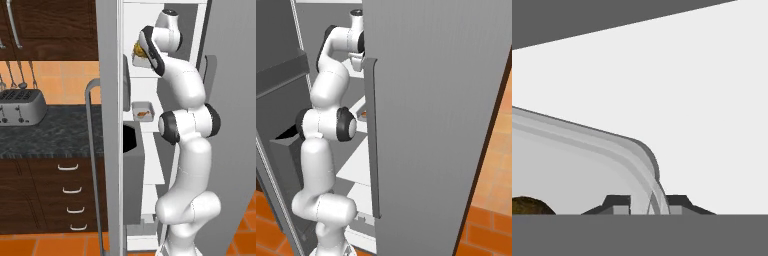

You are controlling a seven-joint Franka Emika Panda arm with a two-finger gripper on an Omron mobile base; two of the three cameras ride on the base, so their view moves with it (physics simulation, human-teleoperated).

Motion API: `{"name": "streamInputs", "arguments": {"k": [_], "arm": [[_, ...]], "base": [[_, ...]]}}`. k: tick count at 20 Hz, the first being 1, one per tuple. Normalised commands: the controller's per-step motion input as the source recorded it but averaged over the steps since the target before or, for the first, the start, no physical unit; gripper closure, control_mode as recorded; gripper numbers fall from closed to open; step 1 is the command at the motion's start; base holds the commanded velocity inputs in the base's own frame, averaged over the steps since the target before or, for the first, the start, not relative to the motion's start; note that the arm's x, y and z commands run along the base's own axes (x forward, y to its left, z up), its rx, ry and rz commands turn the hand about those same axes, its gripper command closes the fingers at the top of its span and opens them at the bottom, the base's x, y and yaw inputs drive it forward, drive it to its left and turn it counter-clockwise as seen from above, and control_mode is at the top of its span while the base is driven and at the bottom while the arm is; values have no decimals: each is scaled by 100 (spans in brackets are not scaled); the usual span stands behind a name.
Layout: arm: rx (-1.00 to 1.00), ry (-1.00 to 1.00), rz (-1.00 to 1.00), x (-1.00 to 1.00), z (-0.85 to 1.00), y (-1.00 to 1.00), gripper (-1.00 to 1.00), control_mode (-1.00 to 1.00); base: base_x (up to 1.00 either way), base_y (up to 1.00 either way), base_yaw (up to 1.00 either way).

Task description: Take the meat container that has the chicken drumstick and place it on the second highest rack of the freezer. Then take the vegetable container that has the avocado and squash and place it on the highest rack of the freezer.

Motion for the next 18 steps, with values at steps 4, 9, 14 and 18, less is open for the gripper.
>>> {"name": "streamInputs", "arguments": {"k": [4, 9, 14, 18], "arm": [[0, 0, 0, 0, 0, 0, 100, -100], [0, 0, 0, 0, 0, 0, -100, -100], [0, 0, 0, 0, 0, 0, -100, -100], [0, -30, 0, -20, -2, 0, -100, -100]], "base": [[0, 0, 0], [0, 0, 0], [0, 0, 0], [0, 0, 0]]}}
